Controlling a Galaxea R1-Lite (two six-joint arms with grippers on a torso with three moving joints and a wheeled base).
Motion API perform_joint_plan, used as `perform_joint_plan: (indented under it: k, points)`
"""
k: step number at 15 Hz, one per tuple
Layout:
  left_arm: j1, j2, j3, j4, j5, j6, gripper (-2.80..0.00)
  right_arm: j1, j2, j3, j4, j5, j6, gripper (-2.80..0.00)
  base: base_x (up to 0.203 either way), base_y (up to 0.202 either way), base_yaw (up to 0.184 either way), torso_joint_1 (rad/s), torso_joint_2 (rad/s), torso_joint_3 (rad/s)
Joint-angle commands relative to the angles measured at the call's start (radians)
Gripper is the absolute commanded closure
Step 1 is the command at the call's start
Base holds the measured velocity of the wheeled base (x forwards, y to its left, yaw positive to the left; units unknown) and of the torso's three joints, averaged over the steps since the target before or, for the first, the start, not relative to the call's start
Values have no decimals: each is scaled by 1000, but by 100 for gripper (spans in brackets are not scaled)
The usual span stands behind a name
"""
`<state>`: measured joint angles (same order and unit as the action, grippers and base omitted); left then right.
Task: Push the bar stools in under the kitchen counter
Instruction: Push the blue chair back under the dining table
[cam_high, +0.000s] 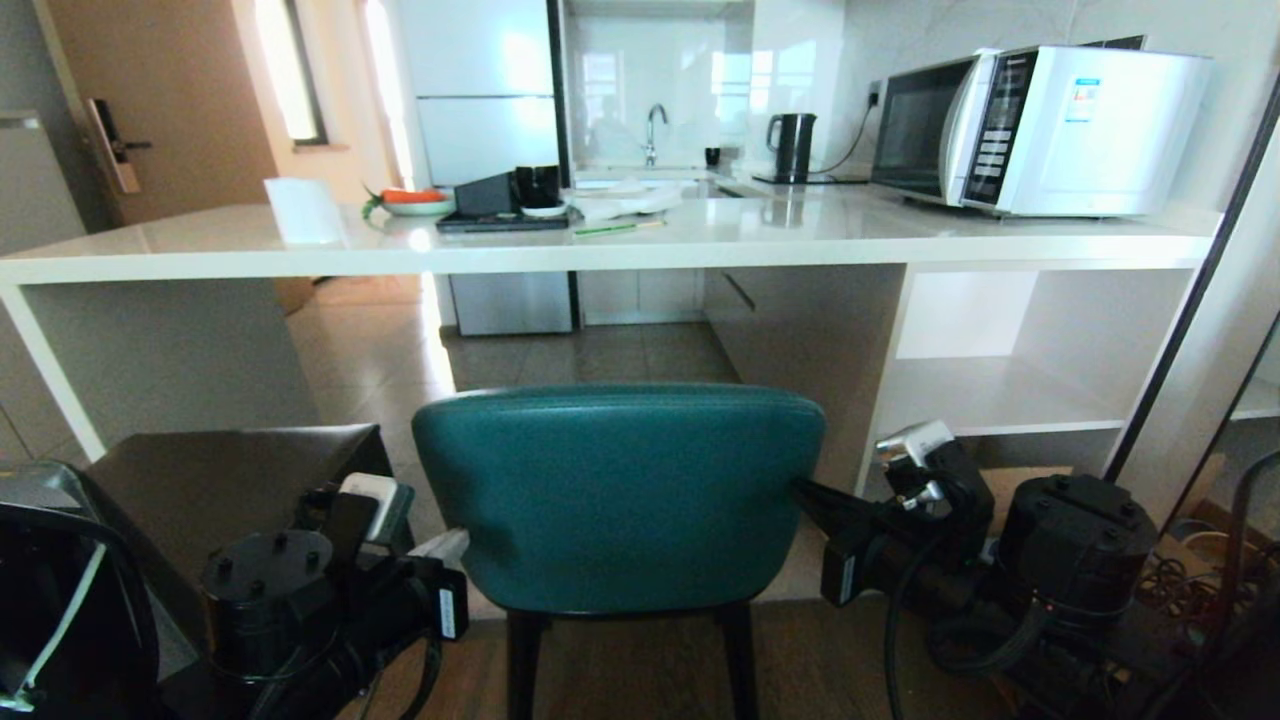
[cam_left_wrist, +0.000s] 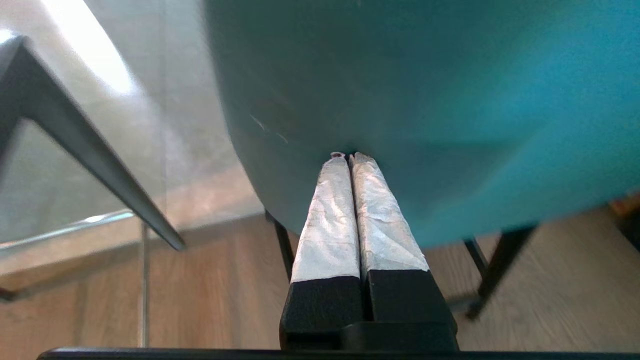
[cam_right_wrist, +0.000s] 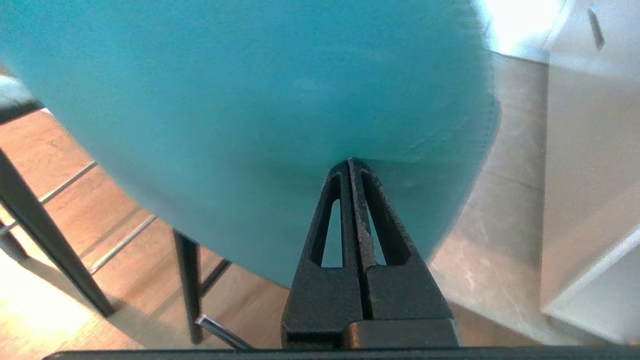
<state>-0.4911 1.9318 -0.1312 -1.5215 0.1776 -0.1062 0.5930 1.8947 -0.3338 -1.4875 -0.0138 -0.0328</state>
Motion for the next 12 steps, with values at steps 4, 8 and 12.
perform_joint_plan:
  k: [4,8,12]
  points:
    - [13,-14,37,-8,6,-7,0,2,30,-47,-15,-5,-13,0,0,0,0,0,0,0]
    - [11,2,53,-8,3,-29,0,9,48,-166,34,-5,-43,0,0,0,0,0,0,0]
    - [15,31,48,-8,2,-30,0,30,78,-190,55,-8,-58,0,0,0,0,0,0,0]
